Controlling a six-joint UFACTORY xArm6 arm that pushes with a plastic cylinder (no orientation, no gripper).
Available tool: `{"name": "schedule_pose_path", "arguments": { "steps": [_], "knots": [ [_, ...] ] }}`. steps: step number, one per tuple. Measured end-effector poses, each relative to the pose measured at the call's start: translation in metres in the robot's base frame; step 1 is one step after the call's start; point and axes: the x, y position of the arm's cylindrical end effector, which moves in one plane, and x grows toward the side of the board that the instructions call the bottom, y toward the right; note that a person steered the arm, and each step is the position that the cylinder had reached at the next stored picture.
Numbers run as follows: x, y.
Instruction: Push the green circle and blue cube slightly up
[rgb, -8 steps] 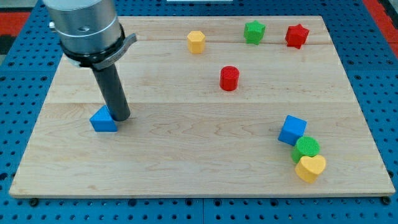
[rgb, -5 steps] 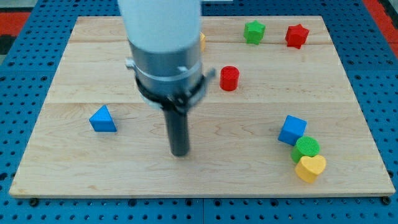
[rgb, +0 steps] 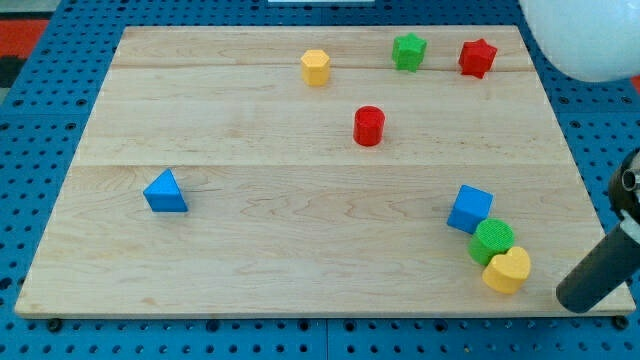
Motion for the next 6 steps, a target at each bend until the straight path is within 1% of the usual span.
{"name": "schedule_pose_path", "arguments": {
  "steps": [1, 2, 3, 4, 5, 6],
  "knots": [
    [-0.011, -0.003],
    [-0.026, -0.041],
    [-0.054, -0.097],
    [-0.073, -0.124],
    [-0.078, -0.131],
    [-0.076, -0.114]
  ]
}}
